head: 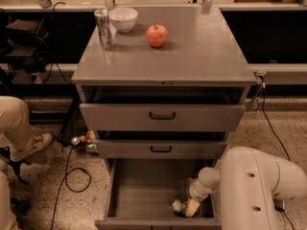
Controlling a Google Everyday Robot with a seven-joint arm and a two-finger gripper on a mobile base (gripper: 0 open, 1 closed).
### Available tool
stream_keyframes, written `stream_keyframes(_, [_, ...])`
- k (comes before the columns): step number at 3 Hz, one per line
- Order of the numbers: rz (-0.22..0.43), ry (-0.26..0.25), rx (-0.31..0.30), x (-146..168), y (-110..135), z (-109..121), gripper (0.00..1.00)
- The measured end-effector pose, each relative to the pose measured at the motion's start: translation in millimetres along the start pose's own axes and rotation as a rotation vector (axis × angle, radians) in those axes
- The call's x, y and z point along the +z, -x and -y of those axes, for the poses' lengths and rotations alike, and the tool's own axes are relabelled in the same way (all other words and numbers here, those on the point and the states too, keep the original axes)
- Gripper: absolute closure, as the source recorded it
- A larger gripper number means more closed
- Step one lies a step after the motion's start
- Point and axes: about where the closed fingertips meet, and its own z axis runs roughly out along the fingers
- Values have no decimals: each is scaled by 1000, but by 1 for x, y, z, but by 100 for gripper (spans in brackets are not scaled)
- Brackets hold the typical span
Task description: Pick 7up can from bottom drawer and place on counter
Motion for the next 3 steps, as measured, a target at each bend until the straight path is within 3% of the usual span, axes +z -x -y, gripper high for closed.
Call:
stream_keyframes(1, [-9, 18, -2, 14, 0, -7, 0])
stream_keyframes(3, [-9, 41, 8, 36, -4, -9, 40])
